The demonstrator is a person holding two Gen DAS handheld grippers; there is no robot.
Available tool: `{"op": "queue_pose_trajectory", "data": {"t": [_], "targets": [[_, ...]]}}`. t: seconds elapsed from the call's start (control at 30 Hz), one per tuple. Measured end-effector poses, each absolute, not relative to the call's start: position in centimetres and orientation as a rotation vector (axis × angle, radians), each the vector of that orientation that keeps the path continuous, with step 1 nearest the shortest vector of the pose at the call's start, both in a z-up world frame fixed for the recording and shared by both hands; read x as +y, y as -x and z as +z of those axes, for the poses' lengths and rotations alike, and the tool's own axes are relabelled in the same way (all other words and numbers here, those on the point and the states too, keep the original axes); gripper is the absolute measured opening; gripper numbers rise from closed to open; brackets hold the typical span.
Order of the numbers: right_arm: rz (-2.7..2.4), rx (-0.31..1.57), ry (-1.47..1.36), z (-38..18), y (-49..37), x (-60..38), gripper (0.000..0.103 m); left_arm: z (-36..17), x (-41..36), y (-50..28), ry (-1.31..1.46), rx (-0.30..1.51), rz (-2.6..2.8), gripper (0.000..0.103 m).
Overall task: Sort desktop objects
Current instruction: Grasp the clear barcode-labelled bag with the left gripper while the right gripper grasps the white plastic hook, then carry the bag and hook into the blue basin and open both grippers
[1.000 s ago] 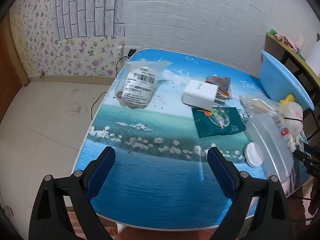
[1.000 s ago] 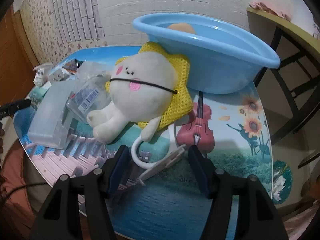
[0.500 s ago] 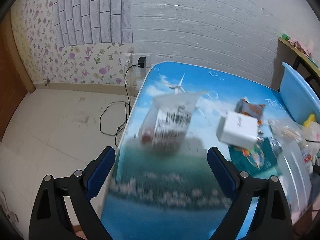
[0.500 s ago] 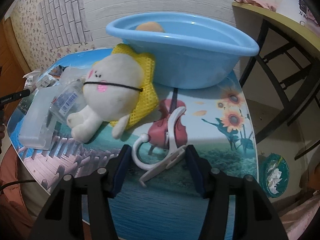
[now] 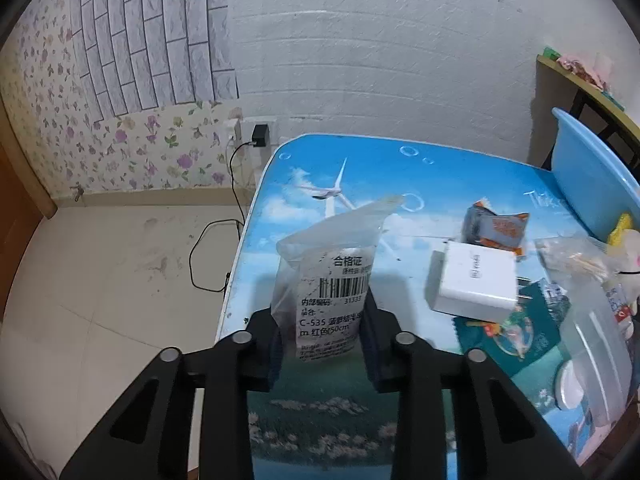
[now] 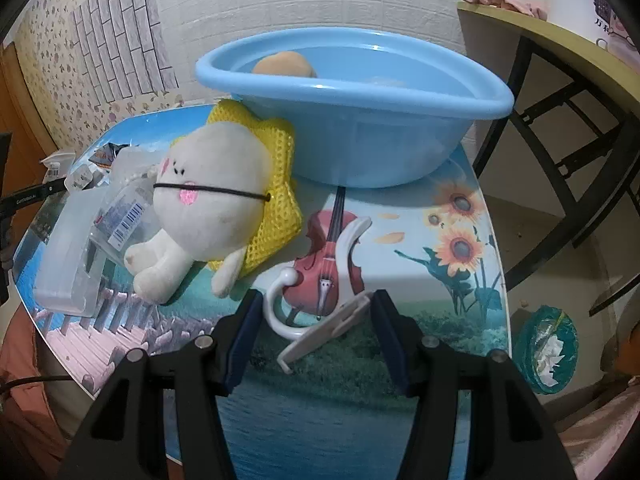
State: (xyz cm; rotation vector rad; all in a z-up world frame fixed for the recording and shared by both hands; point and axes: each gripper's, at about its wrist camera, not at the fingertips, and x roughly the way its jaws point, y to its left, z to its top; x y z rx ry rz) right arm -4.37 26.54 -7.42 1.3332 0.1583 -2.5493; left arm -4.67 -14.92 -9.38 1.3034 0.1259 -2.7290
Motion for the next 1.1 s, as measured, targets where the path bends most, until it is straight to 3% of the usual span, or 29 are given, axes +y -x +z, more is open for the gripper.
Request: {"op": "queue_pose_trajectory", "data": {"t": [1.1], "targets": [[-2.472,0.07,-1.008,-0.2,2.8,27.0,0.055,-1.0,-3.3,2.7,-1.248,0.195,-2.925,0.029]]}}
